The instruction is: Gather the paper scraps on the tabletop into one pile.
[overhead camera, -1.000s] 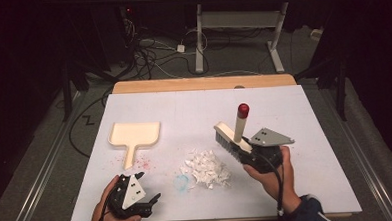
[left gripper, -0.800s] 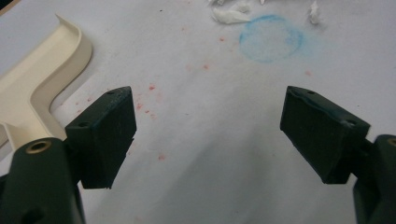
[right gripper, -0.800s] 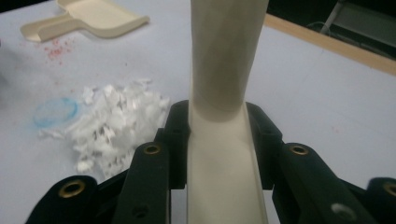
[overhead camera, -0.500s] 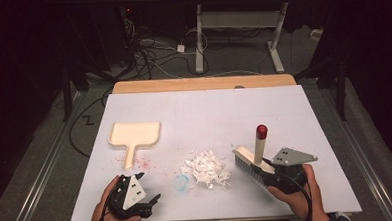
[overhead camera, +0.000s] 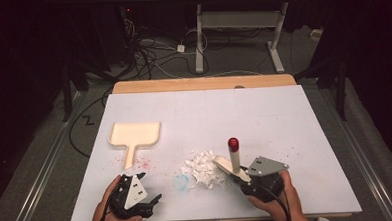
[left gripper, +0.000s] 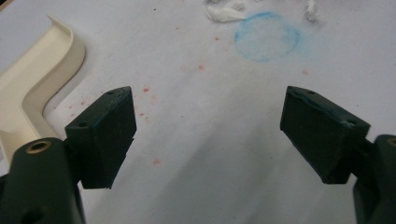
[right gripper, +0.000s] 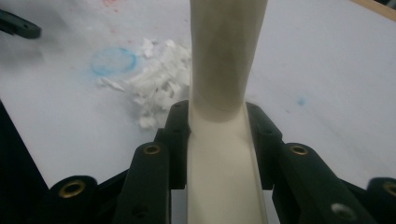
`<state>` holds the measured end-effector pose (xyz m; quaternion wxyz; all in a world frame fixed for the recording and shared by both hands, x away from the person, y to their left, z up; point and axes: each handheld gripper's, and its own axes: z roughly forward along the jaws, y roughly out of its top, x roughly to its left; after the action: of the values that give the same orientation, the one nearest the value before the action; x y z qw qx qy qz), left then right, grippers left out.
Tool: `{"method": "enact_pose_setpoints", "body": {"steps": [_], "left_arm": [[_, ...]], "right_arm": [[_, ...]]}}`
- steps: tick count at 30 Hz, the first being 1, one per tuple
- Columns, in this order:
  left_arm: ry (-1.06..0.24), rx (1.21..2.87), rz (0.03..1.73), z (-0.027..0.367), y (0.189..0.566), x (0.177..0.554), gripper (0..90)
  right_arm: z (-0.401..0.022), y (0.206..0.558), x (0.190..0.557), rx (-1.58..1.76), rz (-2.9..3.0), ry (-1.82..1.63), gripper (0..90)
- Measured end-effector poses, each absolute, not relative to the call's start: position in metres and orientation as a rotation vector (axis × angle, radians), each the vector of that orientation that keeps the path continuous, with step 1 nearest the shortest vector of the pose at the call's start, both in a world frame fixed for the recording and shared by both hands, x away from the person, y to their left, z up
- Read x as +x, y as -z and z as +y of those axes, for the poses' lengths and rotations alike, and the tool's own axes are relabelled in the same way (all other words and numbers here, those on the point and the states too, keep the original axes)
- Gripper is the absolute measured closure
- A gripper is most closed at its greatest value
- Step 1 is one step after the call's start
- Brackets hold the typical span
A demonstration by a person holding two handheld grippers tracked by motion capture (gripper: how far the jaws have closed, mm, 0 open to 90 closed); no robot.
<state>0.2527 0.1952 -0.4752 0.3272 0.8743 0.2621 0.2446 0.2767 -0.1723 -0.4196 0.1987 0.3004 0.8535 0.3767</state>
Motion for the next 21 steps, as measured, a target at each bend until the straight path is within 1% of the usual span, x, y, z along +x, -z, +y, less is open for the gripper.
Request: {"method": "enact_pose_setpoints", "body": {"steps": [4, 7, 10, 14, 17, 21], "left_arm": [[-0.639, 2.288, 0.689, 0.196, 0.476, 0.253, 17.7], [-0.638, 2.288, 0.687, 0.197, 0.476, 0.253, 17.8], [-0.641, 2.279, 0.691, 0.198, 0.474, 0.253, 17.8], [-0.645, 2.28, 0.694, 0.198, 0.474, 0.253, 17.8], [-0.65, 2.277, 0.696, 0.197, 0.474, 0.252, 17.8], [-0.641, 2.277, 0.705, 0.198, 0.475, 0.253, 17.8]], "right_arm": [[-0.155, 0.416, 0.283, 0.817, 2.365, -1.076, 68.5], [-0.155, 0.411, 0.284, 0.807, 2.349, -1.077, 68.5], [-0.17, 0.405, 0.283, 0.812, 2.333, -1.087, 68.4], [-0.195, 0.389, 0.282, 0.809, 2.288, -1.189, 68.5], [-0.207, 0.379, 0.276, 0.775, 2.318, -1.174, 68.4], [-0.216, 0.383, 0.262, 0.765, 2.4, -1.119, 68.5]]}}
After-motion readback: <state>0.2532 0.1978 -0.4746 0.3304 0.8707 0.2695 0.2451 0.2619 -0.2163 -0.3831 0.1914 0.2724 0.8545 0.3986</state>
